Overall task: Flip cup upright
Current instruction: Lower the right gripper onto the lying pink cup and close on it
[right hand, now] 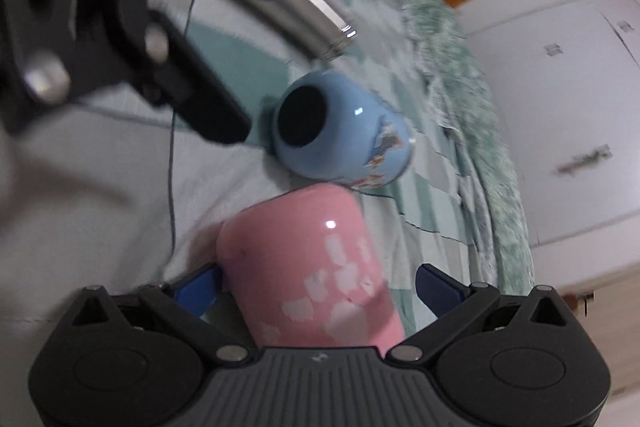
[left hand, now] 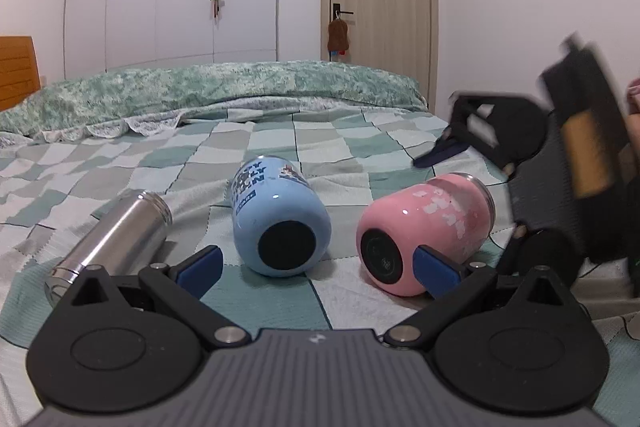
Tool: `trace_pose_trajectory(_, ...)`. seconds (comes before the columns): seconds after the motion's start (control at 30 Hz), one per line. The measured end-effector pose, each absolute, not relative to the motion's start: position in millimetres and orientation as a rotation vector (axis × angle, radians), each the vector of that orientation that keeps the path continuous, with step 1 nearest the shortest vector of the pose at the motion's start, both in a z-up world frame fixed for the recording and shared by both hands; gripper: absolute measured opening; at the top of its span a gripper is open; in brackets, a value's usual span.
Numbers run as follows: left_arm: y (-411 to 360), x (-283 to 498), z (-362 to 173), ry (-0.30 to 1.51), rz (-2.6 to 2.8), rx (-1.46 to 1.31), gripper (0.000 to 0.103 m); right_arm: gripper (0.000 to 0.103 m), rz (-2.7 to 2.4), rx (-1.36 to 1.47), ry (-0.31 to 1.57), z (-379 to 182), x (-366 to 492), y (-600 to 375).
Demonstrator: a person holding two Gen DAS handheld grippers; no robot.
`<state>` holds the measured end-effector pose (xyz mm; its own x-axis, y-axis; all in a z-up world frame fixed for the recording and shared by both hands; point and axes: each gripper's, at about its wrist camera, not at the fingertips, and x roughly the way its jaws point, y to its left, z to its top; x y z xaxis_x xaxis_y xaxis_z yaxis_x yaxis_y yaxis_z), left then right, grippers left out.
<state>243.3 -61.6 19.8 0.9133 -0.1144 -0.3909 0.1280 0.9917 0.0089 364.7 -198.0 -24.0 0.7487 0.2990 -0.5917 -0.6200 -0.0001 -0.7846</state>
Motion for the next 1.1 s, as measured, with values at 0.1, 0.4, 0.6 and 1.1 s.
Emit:
trace_pose_trajectory(0.1, -60.5, 246.9, 19.9, 0.405, -0.135, 0.026, 0.103, 0.091, 0.761, -1.358, 0.292, -26.1, 370.4, -198.4)
trace_pose_trajectory(0.4, -62.9, 221.1, 34.8, 0.369, -0.131, 0.056, 0.103, 0.089, 0.718, -1.403, 0.136, -7.1, 311.3, -206.3)
trace_pose_trajectory(0.6, -49.0, 171.3, 56.0, 0.333, -0.125, 0.067, 0.103, 0.088, 0.687, -1.4, 0.13, 23.6, 259.2, -200.6)
trace_pose_trajectory(1.1, 9.6, 58.1, 55.2, 0.351, -0.082, 0.077, 0.103, 0.088, 0.746, -1.325, 0.313, 16.9, 152.9, -137.7)
